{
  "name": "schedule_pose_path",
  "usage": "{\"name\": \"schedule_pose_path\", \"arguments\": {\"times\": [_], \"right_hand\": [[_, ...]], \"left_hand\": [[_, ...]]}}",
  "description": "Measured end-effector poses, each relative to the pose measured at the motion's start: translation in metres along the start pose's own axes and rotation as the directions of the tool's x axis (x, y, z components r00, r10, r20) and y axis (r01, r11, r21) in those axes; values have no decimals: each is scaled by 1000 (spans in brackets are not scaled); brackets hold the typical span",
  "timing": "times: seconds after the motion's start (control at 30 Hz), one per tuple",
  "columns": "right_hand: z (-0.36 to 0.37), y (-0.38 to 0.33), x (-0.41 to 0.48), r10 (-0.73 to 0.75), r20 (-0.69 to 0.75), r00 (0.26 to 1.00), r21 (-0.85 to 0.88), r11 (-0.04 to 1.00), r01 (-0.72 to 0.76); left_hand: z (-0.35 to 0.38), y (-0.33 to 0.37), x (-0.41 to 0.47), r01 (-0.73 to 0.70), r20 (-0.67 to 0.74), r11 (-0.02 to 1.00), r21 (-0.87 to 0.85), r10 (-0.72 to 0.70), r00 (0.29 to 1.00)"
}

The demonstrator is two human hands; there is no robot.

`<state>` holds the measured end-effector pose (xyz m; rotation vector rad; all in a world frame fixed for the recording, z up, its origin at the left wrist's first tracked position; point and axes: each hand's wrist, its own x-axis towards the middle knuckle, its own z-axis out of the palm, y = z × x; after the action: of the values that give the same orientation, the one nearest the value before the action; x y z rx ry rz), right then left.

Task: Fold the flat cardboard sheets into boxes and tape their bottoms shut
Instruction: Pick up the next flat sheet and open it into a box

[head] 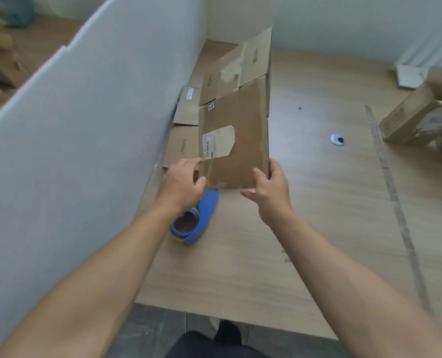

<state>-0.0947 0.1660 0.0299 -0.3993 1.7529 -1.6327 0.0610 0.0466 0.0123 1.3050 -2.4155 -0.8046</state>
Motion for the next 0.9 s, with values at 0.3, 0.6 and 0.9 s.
{"name": "schedule_pose_path", "arguments": {"times": [0.3, 0.6, 0.9], "right_hand": [[-115, -19, -108, -293, -127, 948, -112, 953, 280], [-212, -24, -169, -346, -197, 917, -205, 929, 306], [-295, -30, -192, -249, -129, 960, -441, 881, 170]], "left_hand": [[-25, 57, -102, -75, -98, 989, -131, 62, 993], [-19, 101, -145, -130, -41, 970, -204, 124, 991], [-6, 126, -117, -65, -14, 890, -451, 66, 998]]}}
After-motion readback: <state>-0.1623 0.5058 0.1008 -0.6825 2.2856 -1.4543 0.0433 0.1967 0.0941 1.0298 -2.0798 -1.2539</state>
